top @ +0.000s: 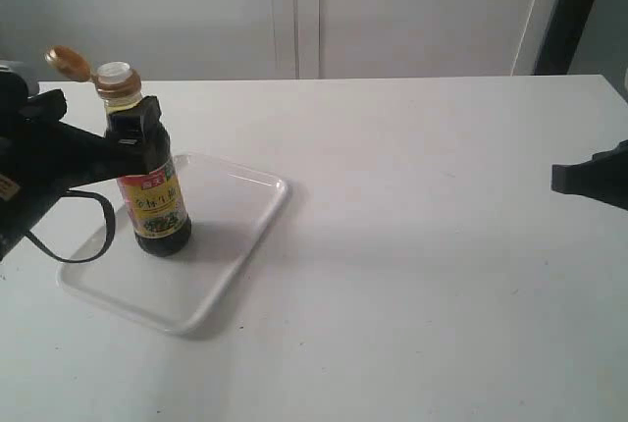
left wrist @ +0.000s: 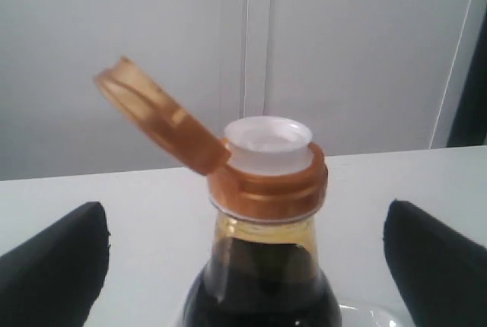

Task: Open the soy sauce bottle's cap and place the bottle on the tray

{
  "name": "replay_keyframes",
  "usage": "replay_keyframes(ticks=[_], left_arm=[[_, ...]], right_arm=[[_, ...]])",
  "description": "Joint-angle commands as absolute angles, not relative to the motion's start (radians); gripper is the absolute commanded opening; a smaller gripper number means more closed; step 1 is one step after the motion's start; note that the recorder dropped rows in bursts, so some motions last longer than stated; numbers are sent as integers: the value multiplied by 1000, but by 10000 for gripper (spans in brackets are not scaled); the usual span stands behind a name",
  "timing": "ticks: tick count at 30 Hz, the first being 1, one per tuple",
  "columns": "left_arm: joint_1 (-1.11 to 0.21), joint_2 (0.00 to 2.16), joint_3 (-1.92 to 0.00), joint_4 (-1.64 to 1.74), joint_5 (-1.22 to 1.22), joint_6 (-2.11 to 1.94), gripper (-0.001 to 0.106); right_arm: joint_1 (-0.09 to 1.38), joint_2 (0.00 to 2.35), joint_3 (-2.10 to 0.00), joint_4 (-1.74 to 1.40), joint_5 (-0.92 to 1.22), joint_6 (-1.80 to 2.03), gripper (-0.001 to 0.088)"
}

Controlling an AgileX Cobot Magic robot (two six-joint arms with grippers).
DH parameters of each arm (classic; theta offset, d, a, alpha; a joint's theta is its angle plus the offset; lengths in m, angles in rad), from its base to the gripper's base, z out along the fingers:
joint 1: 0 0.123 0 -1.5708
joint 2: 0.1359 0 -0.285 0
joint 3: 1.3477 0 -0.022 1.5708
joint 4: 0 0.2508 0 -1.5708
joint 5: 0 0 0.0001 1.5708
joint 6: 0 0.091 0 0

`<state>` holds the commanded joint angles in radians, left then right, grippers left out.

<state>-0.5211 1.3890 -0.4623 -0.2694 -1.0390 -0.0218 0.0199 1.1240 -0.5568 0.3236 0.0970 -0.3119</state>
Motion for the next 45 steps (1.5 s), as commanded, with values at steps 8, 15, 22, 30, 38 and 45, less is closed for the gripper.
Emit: replay_keyframes(ticks=[8, 15, 22, 30, 38, 45], left_arm=[[-521, 1271, -462, -292, -900, 87, 970], [-521, 1133, -462, -360, -717, 187, 969], [-521, 992, -462, -414, -542, 243, 927], [-521, 845, -462, -415, -389, 336, 190], [-521, 721, -462, -416, -188, 360, 0], [-521, 686, -466, -409, 159, 337, 0]], right_arm=[[20, 1124, -557, 323, 92, -312, 0], [20, 1124, -557, 323, 91, -312, 0], [20, 1122, -557, 323, 87, -312, 0], [20, 1076, -557, 321, 95, -312, 0], [20, 978, -620, 312, 402, -434, 0], [20, 837, -627, -63, 634, -157, 0]])
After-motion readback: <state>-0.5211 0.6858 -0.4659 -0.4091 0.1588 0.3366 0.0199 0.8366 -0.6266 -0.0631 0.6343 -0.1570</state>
